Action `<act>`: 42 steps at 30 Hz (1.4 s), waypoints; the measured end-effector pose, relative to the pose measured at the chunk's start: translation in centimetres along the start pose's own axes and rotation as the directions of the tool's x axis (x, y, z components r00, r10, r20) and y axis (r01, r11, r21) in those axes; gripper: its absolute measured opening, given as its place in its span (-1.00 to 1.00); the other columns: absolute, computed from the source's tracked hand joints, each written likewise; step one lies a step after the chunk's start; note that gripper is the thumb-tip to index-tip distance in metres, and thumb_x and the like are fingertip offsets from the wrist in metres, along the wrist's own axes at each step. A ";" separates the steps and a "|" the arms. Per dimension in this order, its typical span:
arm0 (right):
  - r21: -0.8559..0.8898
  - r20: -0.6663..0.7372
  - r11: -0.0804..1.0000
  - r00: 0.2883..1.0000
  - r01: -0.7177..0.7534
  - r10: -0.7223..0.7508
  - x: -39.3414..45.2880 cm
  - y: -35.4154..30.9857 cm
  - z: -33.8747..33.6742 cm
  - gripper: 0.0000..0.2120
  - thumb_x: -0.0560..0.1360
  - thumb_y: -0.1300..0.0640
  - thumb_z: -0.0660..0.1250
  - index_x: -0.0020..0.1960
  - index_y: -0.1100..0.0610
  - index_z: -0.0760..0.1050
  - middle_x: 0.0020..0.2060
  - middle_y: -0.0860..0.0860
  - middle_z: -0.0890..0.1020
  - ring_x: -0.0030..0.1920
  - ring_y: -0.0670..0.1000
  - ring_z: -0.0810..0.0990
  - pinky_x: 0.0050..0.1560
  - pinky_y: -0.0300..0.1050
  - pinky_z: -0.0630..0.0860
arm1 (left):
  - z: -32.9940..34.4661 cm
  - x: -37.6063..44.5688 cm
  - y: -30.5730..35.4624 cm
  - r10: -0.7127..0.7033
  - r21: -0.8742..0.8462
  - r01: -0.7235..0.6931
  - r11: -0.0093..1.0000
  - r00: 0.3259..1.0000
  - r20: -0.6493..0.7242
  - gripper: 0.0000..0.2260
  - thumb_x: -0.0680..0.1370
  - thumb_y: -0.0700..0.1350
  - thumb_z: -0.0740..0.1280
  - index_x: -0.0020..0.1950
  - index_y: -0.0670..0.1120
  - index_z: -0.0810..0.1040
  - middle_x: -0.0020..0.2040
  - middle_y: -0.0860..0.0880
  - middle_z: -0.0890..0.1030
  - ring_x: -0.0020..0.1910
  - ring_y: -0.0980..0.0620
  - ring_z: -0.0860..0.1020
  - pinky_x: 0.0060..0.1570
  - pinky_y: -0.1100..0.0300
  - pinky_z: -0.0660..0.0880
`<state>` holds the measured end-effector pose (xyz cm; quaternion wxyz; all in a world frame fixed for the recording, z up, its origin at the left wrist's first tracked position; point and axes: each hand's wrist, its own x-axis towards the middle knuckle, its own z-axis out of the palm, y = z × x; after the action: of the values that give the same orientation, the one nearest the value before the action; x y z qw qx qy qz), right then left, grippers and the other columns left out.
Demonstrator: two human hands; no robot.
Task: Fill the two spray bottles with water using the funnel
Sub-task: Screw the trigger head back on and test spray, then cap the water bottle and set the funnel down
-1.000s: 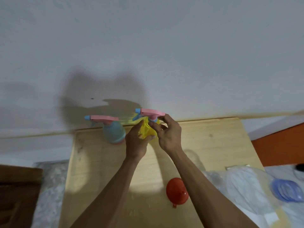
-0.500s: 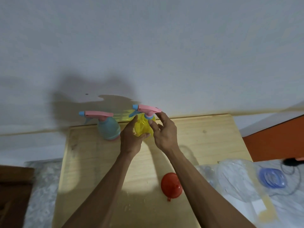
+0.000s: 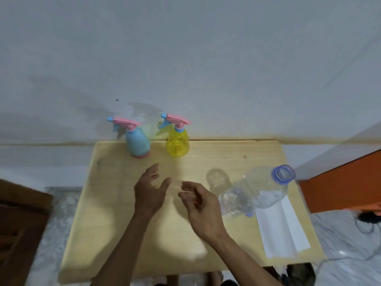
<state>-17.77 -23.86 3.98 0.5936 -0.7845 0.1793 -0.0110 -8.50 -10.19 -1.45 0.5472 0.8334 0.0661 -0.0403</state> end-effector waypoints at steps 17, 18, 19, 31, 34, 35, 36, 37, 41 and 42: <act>-0.522 -0.159 0.841 0.985 -0.144 0.070 -1.7 12.8 -18.9 -0.74 0.60 0.06 0.36 0.25 0.08 0.62 0.13 0.01 0.69 0.18 0.08 0.57 0.11 -0.12 0.45 | 10.5 -14.2 12.4 0.297 -0.164 -0.283 0.945 0.952 0.070 -0.14 0.30 0.26 0.49 0.53 0.09 0.28 0.46 0.13 0.41 0.41 0.22 0.39 0.26 0.13 0.47; -0.617 -0.123 0.775 0.990 -0.136 0.076 -1.2 13.0 -18.8 -0.69 0.61 0.00 0.34 0.32 0.04 0.58 0.19 0.01 0.67 0.28 0.11 0.50 0.17 -0.03 0.41 | 11.0 -14.2 13.1 0.300 -0.155 -0.288 0.945 0.952 0.061 -0.13 0.29 0.27 0.50 0.53 0.10 0.28 0.47 0.15 0.41 0.41 0.23 0.39 0.29 0.11 0.47; -0.691 -0.084 0.713 0.993 -0.116 0.081 -0.8 13.2 -18.7 -0.66 0.61 -0.03 0.31 0.36 -0.01 0.56 0.23 -0.01 0.65 0.33 0.12 0.45 0.21 0.01 0.36 | 11.3 -14.1 13.6 0.302 -0.146 -0.292 0.945 0.951 0.058 -0.14 0.29 0.28 0.50 0.53 0.09 0.30 0.46 0.15 0.42 0.41 0.24 0.40 0.31 0.09 0.47; -0.891 0.044 0.451 0.999 0.044 -0.009 0.1 15.4 -17.4 -0.81 0.60 0.11 0.22 0.04 -0.03 0.61 -0.01 -0.06 0.67 0.20 0.07 0.42 0.25 0.05 0.19 | 12.1 -14.6 13.6 0.307 -0.194 -0.293 0.936 0.950 0.046 -0.21 0.33 0.20 0.53 0.50 0.06 0.36 0.40 0.10 0.51 0.30 0.19 0.53 0.25 0.08 0.55; -0.898 0.073 0.433 0.997 0.074 -0.018 0.4 15.2 -17.7 -0.80 0.62 0.12 0.18 0.08 -0.01 0.57 0.02 -0.05 0.65 0.25 0.08 0.43 0.27 0.06 0.16 | 11.9 -14.7 13.7 0.297 -0.188 -0.284 0.940 0.954 0.041 -0.26 0.34 0.12 0.57 0.47 0.11 0.38 0.36 0.13 0.54 0.26 0.22 0.55 0.22 0.08 0.57; -0.888 0.061 0.456 0.998 0.065 -0.023 0.6 14.8 -17.8 -0.79 0.63 0.11 0.16 0.12 -0.02 0.56 0.05 -0.05 0.64 0.26 0.07 0.42 0.27 0.06 0.15 | 11.9 -14.8 13.8 0.290 -0.188 -0.278 0.942 0.956 0.040 -0.28 0.35 0.07 0.58 0.46 0.12 0.38 0.35 0.13 0.54 0.25 0.22 0.55 0.22 0.09 0.57; -0.861 0.033 0.506 0.999 0.041 -0.025 0.8 14.1 -18.0 -0.78 0.64 0.09 0.16 0.18 -0.02 0.54 0.10 -0.05 0.64 0.27 0.07 0.41 0.27 0.06 0.15 | 12.0 -14.7 13.8 0.284 -0.190 -0.272 0.943 0.958 0.039 -0.29 0.36 0.01 0.60 0.46 0.12 0.39 0.35 0.13 0.55 0.24 0.23 0.56 0.22 0.11 0.57; -0.817 -0.009 0.577 1.000 0.010 -0.030 1.1 13.1 -18.4 -0.76 0.65 0.05 0.17 0.25 -0.02 0.53 0.14 -0.05 0.63 0.28 0.07 0.41 0.26 0.06 0.16 | 12.0 -14.7 13.8 0.280 -0.192 -0.269 0.944 0.959 0.036 -0.29 0.37 -0.04 0.60 0.46 0.11 0.39 0.34 0.13 0.55 0.24 0.23 0.56 0.21 0.13 0.56; -0.429 -0.199 0.903 0.974 0.008 -0.104 2.2 6.4 -21.5 -0.66 0.62 0.00 0.30 0.36 0.07 0.52 0.21 0.02 0.63 0.26 0.09 0.50 0.30 0.03 0.31 | 12.1 -14.8 13.7 0.275 -0.239 -0.263 0.935 0.961 0.017 -0.31 0.37 -0.17 0.60 0.45 0.05 0.42 0.31 0.11 0.57 0.21 0.19 0.58 0.16 0.22 0.57; -0.330 -0.234 0.941 0.960 0.071 -0.154 2.2 4.2 -22.5 -0.64 0.60 0.00 0.34 0.36 0.09 0.53 0.22 0.02 0.63 0.21 0.04 0.55 0.30 -0.05 0.38 | 12.1 -14.8 13.7 0.276 -0.251 -0.263 0.932 0.961 0.016 -0.32 0.38 -0.18 0.59 0.44 0.04 0.43 0.30 0.10 0.57 0.21 0.17 0.59 0.13 0.26 0.57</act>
<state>-22.03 -46.39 6.26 0.4292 -0.8709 0.2086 -0.1174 -20.92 -27.65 8.21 0.6484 0.7588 -0.0583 0.0223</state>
